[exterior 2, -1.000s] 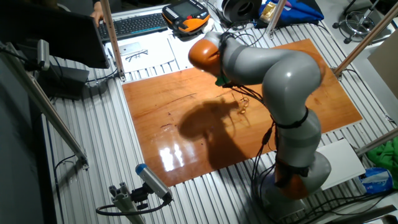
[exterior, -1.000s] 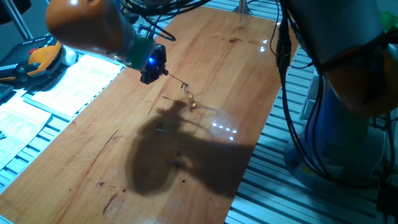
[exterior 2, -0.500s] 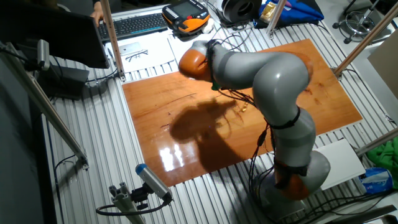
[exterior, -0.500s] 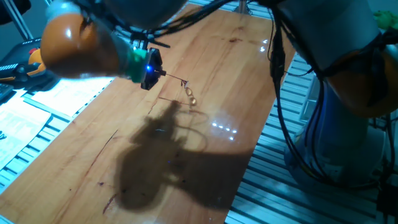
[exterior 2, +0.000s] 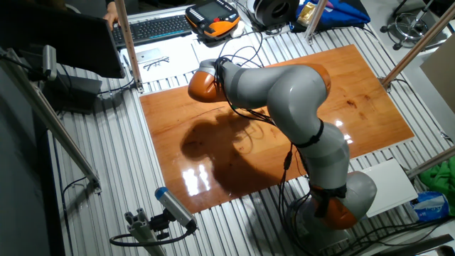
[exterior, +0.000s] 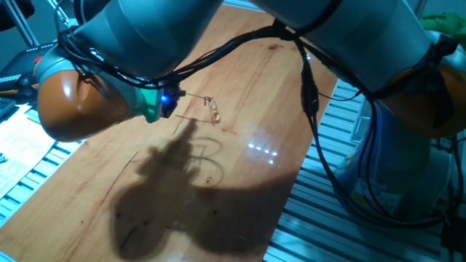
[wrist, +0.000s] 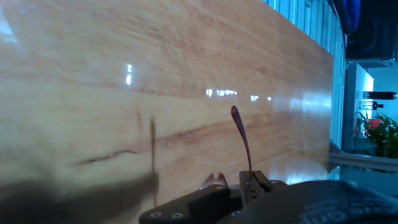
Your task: Unfold the leg of the glasses (with one hand)
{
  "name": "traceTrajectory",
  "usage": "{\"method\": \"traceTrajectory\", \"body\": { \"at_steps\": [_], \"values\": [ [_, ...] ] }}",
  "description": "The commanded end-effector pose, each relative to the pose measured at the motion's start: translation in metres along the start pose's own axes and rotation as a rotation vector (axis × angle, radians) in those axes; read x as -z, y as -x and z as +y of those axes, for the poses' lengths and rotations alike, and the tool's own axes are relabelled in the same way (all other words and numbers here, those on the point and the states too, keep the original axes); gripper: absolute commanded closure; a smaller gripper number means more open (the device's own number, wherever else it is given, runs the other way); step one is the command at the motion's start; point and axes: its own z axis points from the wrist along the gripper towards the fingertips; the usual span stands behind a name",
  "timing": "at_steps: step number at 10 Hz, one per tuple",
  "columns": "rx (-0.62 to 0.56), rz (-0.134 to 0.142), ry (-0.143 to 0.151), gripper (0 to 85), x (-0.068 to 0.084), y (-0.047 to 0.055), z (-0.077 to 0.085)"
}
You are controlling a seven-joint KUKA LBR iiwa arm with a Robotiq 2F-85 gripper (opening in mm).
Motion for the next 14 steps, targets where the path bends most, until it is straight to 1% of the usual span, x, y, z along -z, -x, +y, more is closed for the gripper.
{"method": "traceTrajectory", "body": {
  "at_steps": [1, 3, 4, 8, 9, 11, 12, 13, 14],
  "values": [
    [-0.003, -0.002, 0.003, 85.0, -0.001, 0.003, 0.003],
    [-0.016, 0.001, 0.015, 85.0, 0.000, 0.007, 0.012],
    [-0.022, 0.004, 0.017, 85.0, 0.001, 0.008, 0.017],
    [-0.040, 0.014, 0.013, 85.0, 0.007, 0.015, 0.042],
    [-0.041, 0.011, 0.008, 85.0, 0.007, 0.015, 0.047],
    [-0.049, 0.017, 0.011, 85.0, 0.009, 0.015, 0.054],
    [-0.052, 0.026, 0.020, 85.0, 0.010, 0.015, 0.058],
    [-0.059, 0.034, 0.042, 85.0, 0.010, 0.015, 0.061],
    [-0.072, 0.045, 0.076, 85.0, 0.009, 0.016, 0.065]
  ]
}}
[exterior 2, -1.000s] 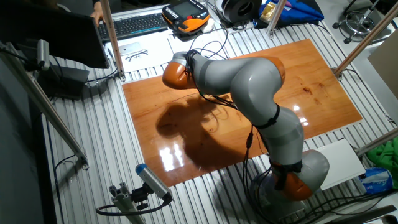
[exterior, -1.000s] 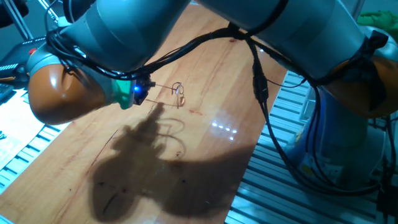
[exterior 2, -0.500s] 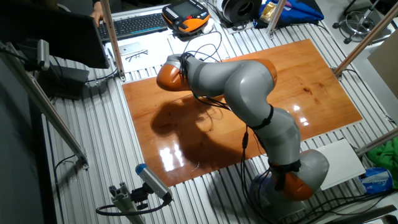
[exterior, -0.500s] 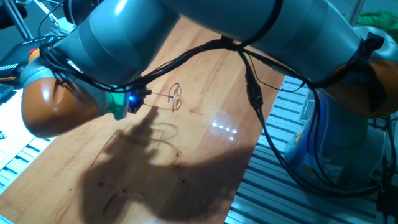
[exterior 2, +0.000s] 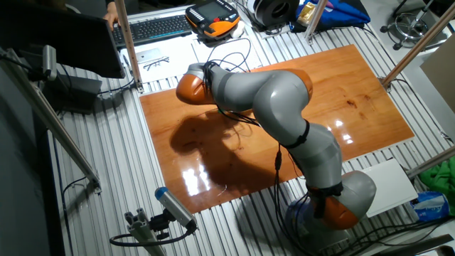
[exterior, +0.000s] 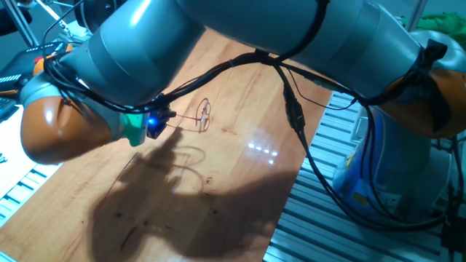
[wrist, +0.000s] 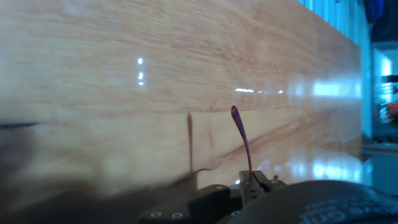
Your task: Unfold the leg of the glasses (with one hand)
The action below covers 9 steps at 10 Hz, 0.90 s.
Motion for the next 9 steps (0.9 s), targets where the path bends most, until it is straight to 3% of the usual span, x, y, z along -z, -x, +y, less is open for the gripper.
{"method": "traceTrajectory", "body": {
  "at_steps": [1, 3, 4, 6, 7, 9],
  "values": [
    [-0.011, 0.002, 0.018, 85.0, -0.001, 0.000, 0.005],
    [-0.042, 0.005, 0.048, 85.0, -0.001, -0.001, 0.014],
    [-0.053, 0.004, 0.051, 68.0, 0.000, -0.002, 0.016],
    [-0.067, 0.002, 0.065, 68.0, 0.001, -0.003, 0.018],
    [-0.073, 0.000, 0.070, 51.0, 0.001, -0.003, 0.019],
    [-0.081, 0.003, 0.088, 51.0, 0.001, -0.004, 0.019]
  ]
}}
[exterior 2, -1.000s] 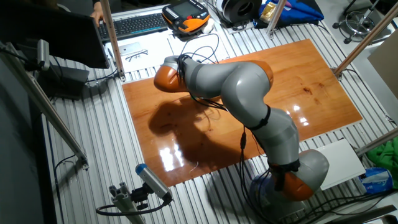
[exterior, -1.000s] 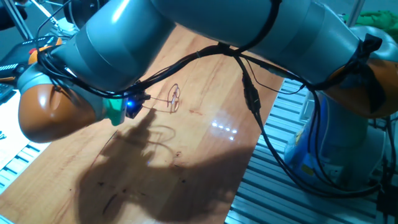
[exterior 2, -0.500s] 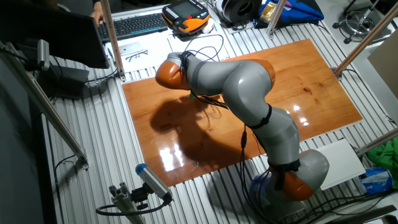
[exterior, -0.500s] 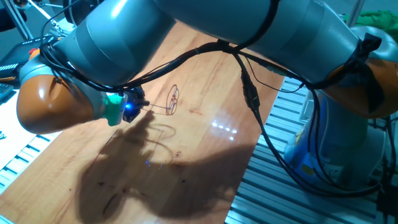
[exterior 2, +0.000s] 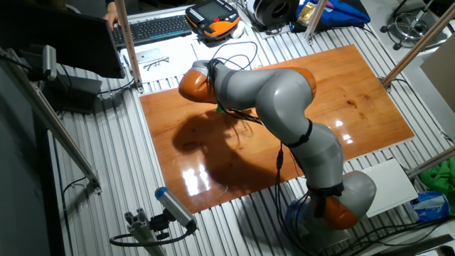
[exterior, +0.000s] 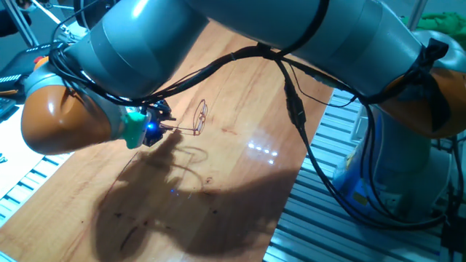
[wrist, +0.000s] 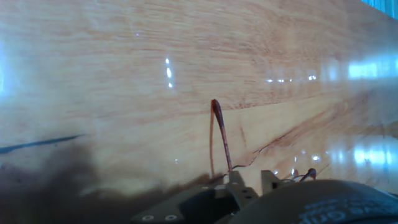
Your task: Unfold the leg of the glasses (with one hand)
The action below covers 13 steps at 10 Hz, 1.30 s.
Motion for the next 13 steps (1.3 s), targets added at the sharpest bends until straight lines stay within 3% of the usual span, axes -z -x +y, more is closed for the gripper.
{"method": "traceTrajectory", "body": {
  "at_steps": [1, 2, 3, 4, 5, 8, 10, 13],
  "values": [
    [-0.016, 0.025, 0.055, 51.0, 0.002, 0.000, -0.005],
    [-0.031, 0.061, 0.141, 51.0, 0.004, 0.000, -0.015],
    [-0.042, 0.095, 0.205, 68.0, 0.008, -0.002, -0.026],
    [-0.054, 0.124, 0.258, 68.0, 0.010, -0.003, -0.035],
    [-0.056, 0.146, 0.298, 85.0, 0.011, -0.005, -0.043],
    [-0.039, 0.147, 0.331, 85.0, 0.006, -0.010, -0.050],
    [-0.023, 0.167, 0.361, 85.0, -0.007, -0.013, -0.052],
    [-0.016, 0.206, 0.381, 85.0, -0.024, -0.018, -0.061]
  ]
}}
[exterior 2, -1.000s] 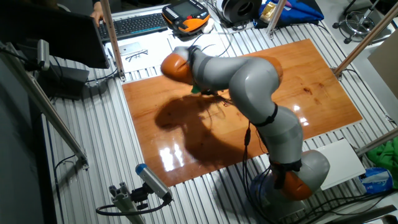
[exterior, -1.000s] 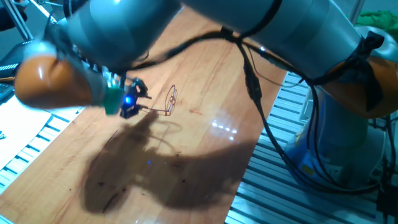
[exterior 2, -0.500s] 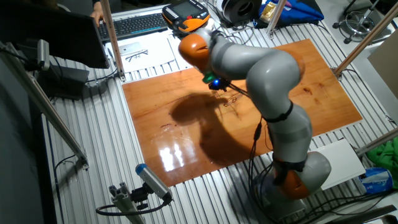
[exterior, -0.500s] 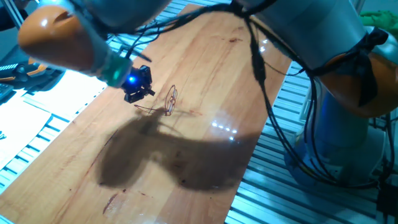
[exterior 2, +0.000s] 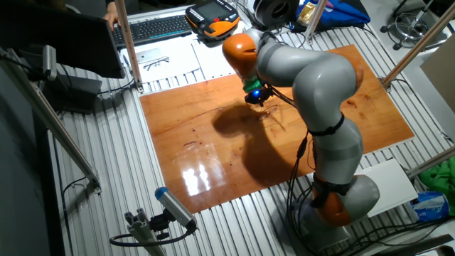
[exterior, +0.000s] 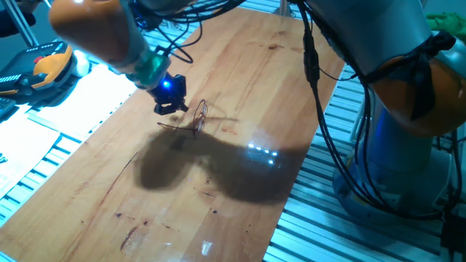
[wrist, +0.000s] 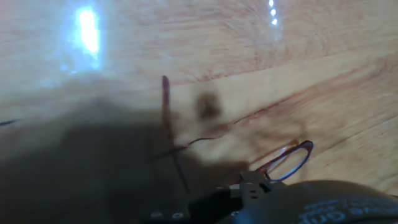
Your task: Unfold the leg of the glasses (with one hand)
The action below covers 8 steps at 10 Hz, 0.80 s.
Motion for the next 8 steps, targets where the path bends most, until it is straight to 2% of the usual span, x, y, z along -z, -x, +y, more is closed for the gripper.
{"method": "traceTrajectory", "body": {
  "at_steps": [1, 2, 4, 6, 8],
  "values": [
    [0.010, 0.003, -0.021, 85.0, -0.002, -0.001, -0.002],
    [0.018, 0.026, -0.049, 85.0, -0.004, -0.002, -0.002],
    [0.023, 0.034, -0.070, 85.0, -0.015, -0.005, -0.002],
    [0.020, 0.069, -0.048, 85.0, -0.022, -0.007, -0.005],
    [0.024, 0.084, -0.039, 85.0, -0.027, -0.009, -0.010]
  ]
}}
